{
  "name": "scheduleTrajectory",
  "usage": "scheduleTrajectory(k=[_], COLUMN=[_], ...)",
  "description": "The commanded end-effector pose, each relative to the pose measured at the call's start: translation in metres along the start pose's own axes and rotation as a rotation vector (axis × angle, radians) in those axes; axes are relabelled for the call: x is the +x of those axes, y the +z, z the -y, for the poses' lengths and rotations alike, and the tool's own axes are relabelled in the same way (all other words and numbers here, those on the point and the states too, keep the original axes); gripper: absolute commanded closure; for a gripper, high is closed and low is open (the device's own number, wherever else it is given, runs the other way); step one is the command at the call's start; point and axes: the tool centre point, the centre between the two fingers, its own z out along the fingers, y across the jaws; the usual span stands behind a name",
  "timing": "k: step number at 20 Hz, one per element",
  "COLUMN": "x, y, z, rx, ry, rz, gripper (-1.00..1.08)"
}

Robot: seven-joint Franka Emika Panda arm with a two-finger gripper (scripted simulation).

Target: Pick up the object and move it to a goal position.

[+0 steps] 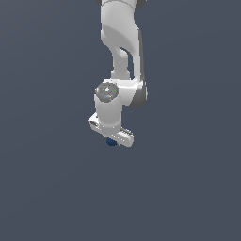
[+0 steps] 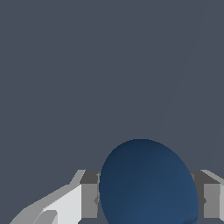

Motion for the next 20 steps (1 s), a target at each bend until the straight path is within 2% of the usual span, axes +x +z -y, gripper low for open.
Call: scheduleTrajectory(k=[1,10,20], x=[0.008,0.034,0.044], y=[-0.021,-0.082,-0.102], z=[0.006,0.023,0.029], rx=[0.000,0.000,0.000], ry=[0.000,0.000,0.000], rz=[-0.001,-0.001,-0.001], gripper=[1.08,1.08,1.08])
